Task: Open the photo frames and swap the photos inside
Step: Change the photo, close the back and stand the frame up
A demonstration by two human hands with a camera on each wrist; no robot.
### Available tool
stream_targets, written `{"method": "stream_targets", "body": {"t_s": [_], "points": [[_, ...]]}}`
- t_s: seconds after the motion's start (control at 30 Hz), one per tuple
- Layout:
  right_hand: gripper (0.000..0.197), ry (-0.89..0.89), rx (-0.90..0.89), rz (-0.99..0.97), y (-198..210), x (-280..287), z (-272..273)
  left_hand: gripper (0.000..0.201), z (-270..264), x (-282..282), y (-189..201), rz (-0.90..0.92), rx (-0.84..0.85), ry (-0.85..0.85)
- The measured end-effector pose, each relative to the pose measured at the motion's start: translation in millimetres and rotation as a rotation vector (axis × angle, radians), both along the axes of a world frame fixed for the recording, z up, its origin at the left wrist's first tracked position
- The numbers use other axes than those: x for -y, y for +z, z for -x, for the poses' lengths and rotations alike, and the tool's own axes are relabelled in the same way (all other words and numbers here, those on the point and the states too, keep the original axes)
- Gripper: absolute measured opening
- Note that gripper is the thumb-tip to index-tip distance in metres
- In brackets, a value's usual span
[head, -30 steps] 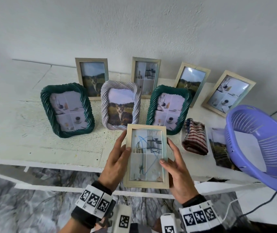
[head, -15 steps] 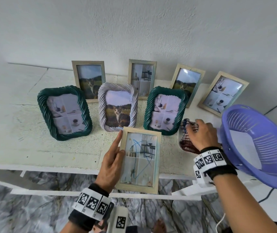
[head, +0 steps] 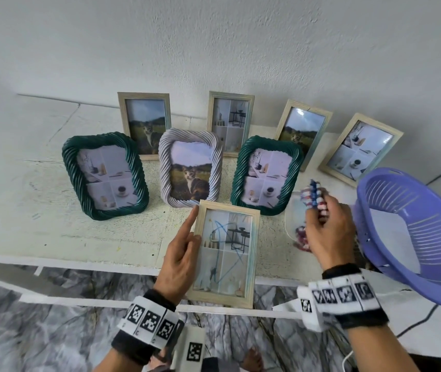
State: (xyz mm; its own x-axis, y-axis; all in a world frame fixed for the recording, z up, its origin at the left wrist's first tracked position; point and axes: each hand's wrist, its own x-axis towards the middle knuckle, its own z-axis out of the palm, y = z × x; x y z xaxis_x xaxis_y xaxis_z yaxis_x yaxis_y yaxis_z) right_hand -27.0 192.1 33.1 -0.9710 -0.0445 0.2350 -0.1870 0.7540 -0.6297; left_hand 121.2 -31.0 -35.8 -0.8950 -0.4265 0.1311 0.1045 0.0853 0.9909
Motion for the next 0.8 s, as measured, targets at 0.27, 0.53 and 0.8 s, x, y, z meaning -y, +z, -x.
{"method": "stream_targets", "body": {"t_s": [0.27,0.53,0.8], "points": [[0.039,0.395,-0.107,-0.305,-4.6,65.6,-85.4,0.055,7.4,-6.5,4.1,0.108,-0.058,-0.018],[0.043,0.690,-0.087,-0.366,-11.1,69.2,-101.6,0.055,9.3,3.6,5.9,-0.010,-0.010,-0.009],[0.049,0.511,-0.151,-0.436,4.8,76.8,-82.2,0.052,8.6,-6.5,17.9,0.072,-0.075,0.017]]}}
